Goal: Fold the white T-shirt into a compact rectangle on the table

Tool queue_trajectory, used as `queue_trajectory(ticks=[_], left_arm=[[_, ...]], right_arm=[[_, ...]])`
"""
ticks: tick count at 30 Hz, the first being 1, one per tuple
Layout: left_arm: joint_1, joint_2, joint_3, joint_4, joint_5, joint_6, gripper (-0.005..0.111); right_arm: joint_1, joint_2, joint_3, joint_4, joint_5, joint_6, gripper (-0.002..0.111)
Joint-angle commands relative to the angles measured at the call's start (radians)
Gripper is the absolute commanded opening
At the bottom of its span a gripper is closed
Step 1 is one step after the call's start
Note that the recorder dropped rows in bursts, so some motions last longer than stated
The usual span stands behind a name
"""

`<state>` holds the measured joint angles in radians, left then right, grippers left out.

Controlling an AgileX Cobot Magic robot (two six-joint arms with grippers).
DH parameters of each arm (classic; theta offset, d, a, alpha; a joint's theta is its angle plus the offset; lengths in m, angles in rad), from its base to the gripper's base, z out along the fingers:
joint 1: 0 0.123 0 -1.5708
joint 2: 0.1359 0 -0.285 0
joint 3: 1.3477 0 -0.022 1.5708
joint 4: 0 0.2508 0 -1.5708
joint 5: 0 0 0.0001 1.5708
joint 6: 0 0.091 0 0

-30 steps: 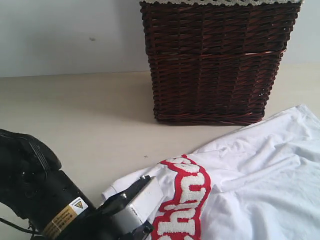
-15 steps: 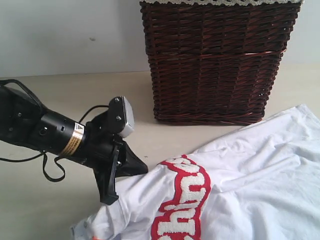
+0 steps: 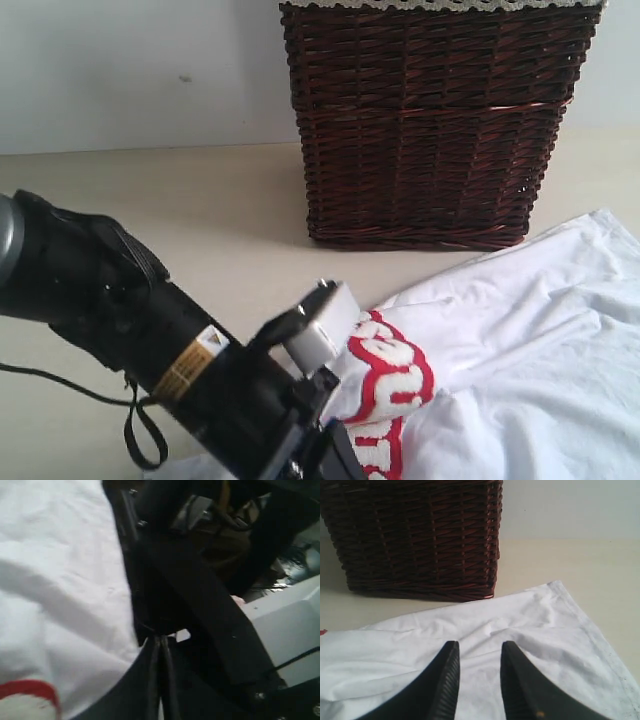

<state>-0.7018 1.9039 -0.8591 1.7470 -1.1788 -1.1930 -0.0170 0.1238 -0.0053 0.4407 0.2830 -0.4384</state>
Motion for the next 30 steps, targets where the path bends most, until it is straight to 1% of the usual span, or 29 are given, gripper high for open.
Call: queue_trajectory(ticks=[1,2,4,6,8,10,11,12,14,16,18,21,25,27,29,30], left_arm=[[-0.103,-0.008,0.046,-0.003,-0.012,-0.016,0.0],[-0.117,-0.008,0.046,-0.003,-0.013,-0.015,0.0],[-0.119,-0.02,0.028,-0.003,-0.013,-0.017,0.0],[-0.086,-0.049,-0.014,-0.009,0.002,-0.027,0.0],[-0.03,-0.088,-0.069,-0.003,0.057,-0.089,0.0],[0.029,-0.115,-0.111,-0.003,0.174,-0.104,0.0],[0.063,-0.12,-0.119,-0.003,0.263,-0.104,0.0],[0.094,-0.116,-0.121,-0.003,0.35,-0.104,0.0],[0.146,-0.09,-0.113,-0.003,0.473,-0.072,0.0],[0.187,-0.051,-0.105,-0.003,0.524,-0.003,0.0],[0.219,-0.004,-0.096,-0.003,0.505,0.028,0.0],[0.225,0.05,-0.085,-0.003,0.472,0.065,0.0],[0.193,0.071,-0.06,-0.003,0.357,0.097,0.0],[0.166,0.071,-0.048,-0.003,0.255,0.117,0.0],[0.124,0.069,-0.037,-0.003,0.18,0.112,0.0],[0.103,0.069,-0.031,-0.003,0.168,0.105,0.0]], right_arm=[[0.0,-0.007,0.005,0.002,-0.004,-0.003,0.03],[0.0,-0.007,0.005,0.002,-0.004,-0.003,0.03],[0.0,-0.007,0.005,0.002,-0.004,-0.003,0.03],[0.0,-0.007,0.005,0.002,-0.004,-0.003,0.03],[0.0,-0.007,0.005,0.002,-0.004,-0.003,0.03],[0.0,-0.007,0.005,0.002,-0.004,-0.003,0.03],[0.0,-0.007,0.005,0.002,-0.004,-0.003,0.03],[0.0,-0.007,0.005,0.002,-0.004,-0.003,0.03],[0.0,-0.007,0.005,0.002,-0.004,-0.003,0.03],[0.0,-0.007,0.005,0.002,-0.004,-0.003,0.03],[0.0,-0.007,0.005,0.002,-0.004,-0.003,0.03],[0.0,-0.007,0.005,0.002,-0.004,-0.003,0.03],[0.0,-0.007,0.005,0.002,-0.004,-0.003,0.03],[0.0,-0.007,0.005,0.002,-0.004,-0.003,0.03],[0.0,-0.007,0.005,0.002,-0.004,-0.003,0.03],[0.0,-0.007,0.005,0.002,-0.004,-0.003,0.03]])
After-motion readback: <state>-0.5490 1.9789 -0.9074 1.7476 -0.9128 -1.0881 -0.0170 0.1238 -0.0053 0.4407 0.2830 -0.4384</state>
